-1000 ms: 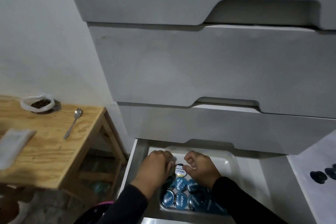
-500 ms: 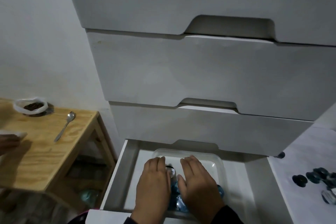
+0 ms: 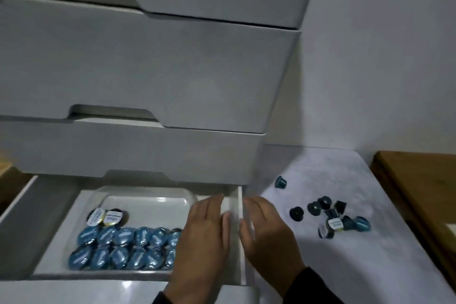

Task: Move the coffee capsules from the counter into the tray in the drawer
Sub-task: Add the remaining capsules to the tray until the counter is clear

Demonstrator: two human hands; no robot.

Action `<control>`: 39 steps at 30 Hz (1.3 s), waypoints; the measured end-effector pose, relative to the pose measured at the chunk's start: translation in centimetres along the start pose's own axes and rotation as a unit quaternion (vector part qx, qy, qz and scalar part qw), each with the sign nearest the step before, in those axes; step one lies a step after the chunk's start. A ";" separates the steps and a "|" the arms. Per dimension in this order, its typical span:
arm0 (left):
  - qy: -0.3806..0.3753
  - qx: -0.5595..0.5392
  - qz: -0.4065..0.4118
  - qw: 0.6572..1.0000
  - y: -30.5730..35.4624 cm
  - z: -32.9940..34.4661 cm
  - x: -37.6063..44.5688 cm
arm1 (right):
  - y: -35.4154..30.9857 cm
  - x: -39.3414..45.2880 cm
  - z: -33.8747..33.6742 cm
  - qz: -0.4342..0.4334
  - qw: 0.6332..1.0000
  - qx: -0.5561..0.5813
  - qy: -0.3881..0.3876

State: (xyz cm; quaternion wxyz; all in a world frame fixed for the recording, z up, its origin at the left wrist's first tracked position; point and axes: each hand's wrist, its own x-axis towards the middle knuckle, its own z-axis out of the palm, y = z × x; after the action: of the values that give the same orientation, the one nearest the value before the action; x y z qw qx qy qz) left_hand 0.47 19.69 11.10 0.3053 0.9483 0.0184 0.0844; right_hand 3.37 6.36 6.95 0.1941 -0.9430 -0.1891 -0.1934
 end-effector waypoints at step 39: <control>-0.096 -0.210 -0.127 0.965 8.1 24.3 5.0 | 22.7 -7.8 0.8 0.325 0.911 0.246 -0.064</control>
State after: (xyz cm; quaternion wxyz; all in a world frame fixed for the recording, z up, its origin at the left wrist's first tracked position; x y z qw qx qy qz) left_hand 9.45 -0.44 -2.86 0.5061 0.8565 0.0911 -0.0445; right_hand 6.76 -14.88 -3.78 0.4595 -0.8850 0.0743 -0.0061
